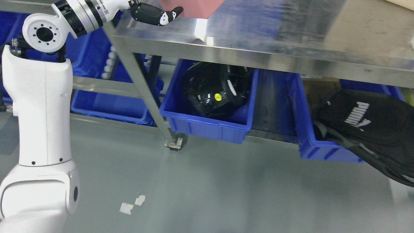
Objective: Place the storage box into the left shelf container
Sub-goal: 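Carry the pink box with the left hand while turning to the shelf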
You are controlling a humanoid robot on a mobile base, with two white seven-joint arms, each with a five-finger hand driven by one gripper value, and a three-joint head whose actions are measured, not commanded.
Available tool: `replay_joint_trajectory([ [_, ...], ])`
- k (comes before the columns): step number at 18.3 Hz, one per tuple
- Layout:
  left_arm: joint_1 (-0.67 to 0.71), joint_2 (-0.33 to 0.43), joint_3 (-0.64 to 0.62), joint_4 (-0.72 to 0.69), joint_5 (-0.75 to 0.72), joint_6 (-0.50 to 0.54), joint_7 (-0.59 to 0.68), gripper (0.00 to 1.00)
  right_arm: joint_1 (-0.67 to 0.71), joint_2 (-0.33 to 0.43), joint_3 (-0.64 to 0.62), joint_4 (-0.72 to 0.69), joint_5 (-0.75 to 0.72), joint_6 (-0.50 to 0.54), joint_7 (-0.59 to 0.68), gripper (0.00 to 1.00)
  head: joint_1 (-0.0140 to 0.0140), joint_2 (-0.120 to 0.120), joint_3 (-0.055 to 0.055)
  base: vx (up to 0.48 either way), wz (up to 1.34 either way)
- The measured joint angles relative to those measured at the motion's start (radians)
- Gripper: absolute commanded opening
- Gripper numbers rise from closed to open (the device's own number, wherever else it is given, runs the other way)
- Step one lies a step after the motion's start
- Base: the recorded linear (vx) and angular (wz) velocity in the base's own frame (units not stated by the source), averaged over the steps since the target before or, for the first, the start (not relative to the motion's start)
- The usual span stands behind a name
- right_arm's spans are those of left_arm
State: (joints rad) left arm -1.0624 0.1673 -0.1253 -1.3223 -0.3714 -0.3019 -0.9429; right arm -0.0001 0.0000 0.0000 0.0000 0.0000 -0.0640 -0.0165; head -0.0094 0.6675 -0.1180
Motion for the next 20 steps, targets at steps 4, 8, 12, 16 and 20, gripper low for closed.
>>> replay_joint_trajectory([
  [4,0.054,-0.030,-0.005,-0.053,0.000,-0.002,-0.002,0.01,0.000,0.000,0.000,0.000,0.000,0.000,-0.003,1.00,0.0000,0.000,0.000,-0.103,1.18],
  [8,0.107,-0.072,-0.019,-0.096,0.000,-0.005,-0.003,0.01,0.000,0.000,0.000,0.000,0.000,0.000,0.002,1.00,0.0000,0.001,0.000,-0.056,1.49],
  [12,0.143,-0.102,-0.031,-0.127,0.000,-0.006,-0.003,0.01,0.000,0.000,0.000,0.000,0.000,0.000,0.003,1.00,0.0000,0.001,0.000,0.028,1.54],
  [16,0.186,-0.124,-0.040,-0.155,0.000,-0.012,-0.003,0.01,0.000,0.000,0.000,0.000,0.000,0.000,0.004,1.00,0.0000,0.001,0.000,0.196,1.15],
  [20,0.219,-0.139,-0.046,-0.173,-0.001,-0.028,-0.002,0.02,0.000,0.000,0.000,0.000,0.000,0.000,0.005,1.00,0.0000,0.001,0.000,0.429,0.78],
])
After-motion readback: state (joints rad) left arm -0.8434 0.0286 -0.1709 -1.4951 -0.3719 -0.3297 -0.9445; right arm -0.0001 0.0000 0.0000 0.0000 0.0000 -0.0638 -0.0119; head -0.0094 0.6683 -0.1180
